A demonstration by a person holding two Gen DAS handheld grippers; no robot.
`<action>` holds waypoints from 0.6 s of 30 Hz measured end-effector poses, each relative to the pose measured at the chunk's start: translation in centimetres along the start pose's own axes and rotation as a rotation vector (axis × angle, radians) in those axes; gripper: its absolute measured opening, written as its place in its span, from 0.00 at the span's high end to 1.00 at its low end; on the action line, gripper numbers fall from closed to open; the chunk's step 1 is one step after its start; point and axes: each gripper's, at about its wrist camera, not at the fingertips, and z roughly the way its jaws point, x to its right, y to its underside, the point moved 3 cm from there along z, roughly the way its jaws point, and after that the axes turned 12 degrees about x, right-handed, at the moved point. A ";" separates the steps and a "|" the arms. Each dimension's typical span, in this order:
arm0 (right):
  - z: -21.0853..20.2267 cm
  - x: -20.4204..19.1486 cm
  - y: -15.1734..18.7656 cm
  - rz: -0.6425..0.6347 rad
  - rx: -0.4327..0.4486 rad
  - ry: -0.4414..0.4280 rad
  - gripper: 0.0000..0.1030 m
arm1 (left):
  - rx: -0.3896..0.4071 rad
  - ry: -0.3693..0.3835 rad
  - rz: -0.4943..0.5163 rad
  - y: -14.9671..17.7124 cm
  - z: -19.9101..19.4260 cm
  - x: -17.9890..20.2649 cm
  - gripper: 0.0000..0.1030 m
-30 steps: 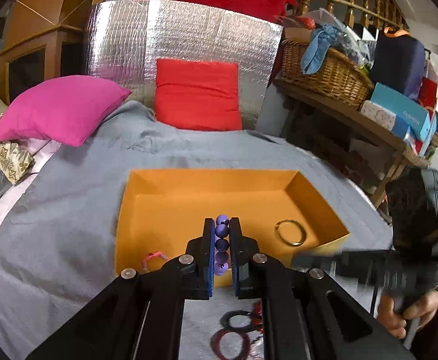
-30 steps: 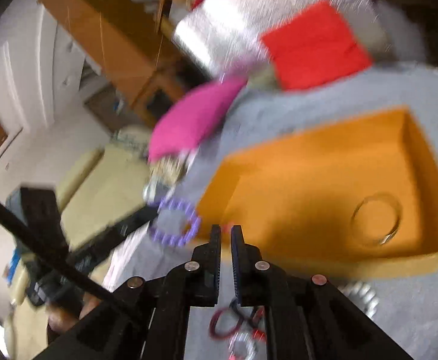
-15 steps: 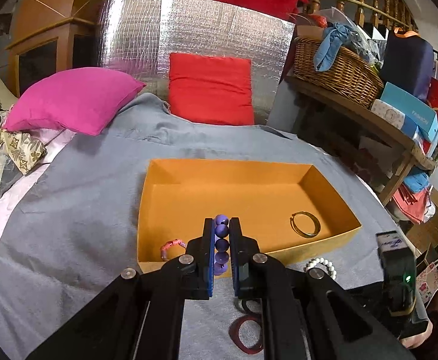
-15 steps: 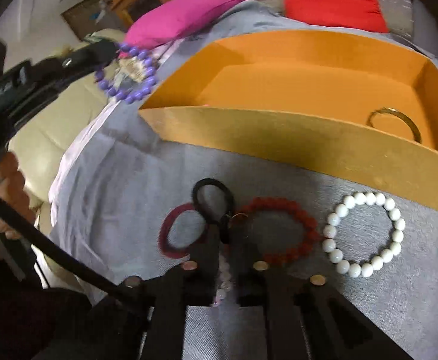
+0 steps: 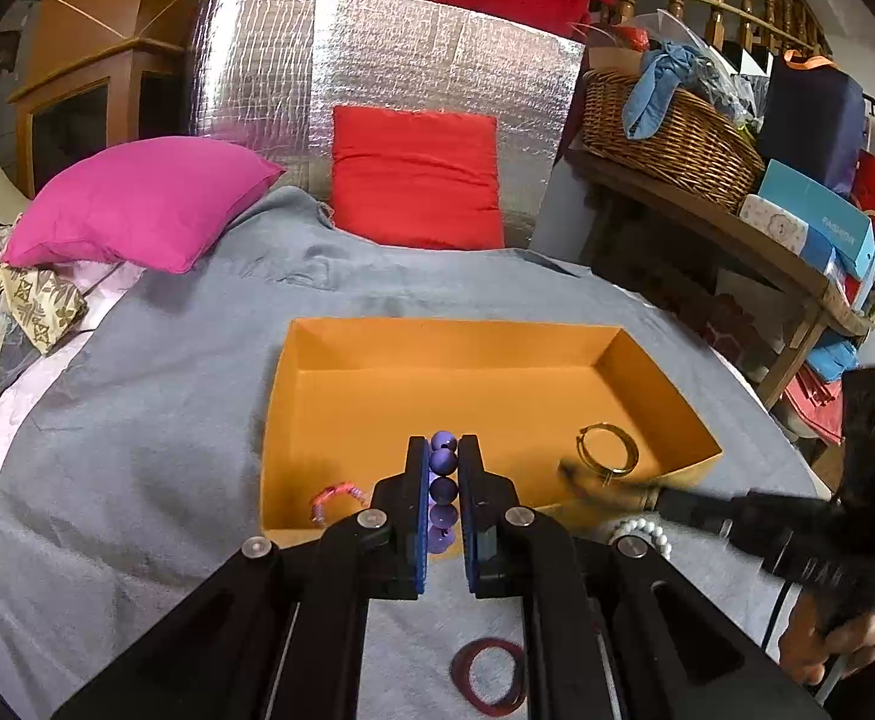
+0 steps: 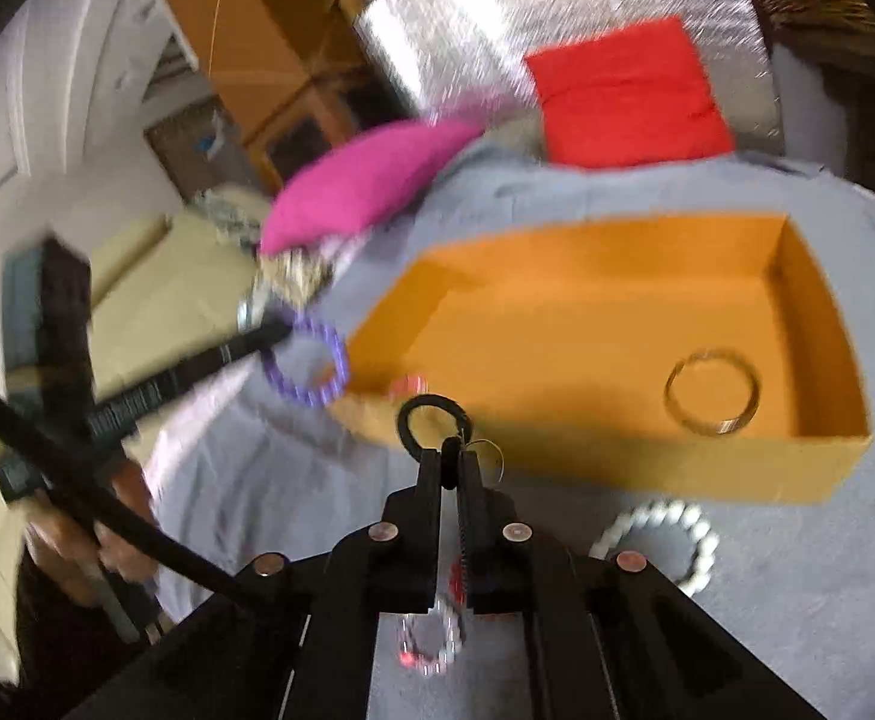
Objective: Organize jewelry
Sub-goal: 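Lift the purple bracelet with the left tool while the right grasps the black cord bracelet, then lower both bracelets into the orange box and open both tools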
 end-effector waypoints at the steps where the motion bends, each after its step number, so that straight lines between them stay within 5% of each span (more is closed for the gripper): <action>1: -0.2 0.2 -0.6 0.022 0.037 0.006 0.94 | 0.005 0.002 0.004 -0.1 0.2 0.3 0.91; 6: -0.2 2.1 -2.7 0.109 0.144 0.084 0.94 | 0.019 -0.005 0.038 -0.4 1.6 1.9 0.91; 18: 5.0 5.4 -3.0 0.181 0.095 0.194 0.94 | -0.055 -0.057 0.080 1.4 6.3 4.1 0.91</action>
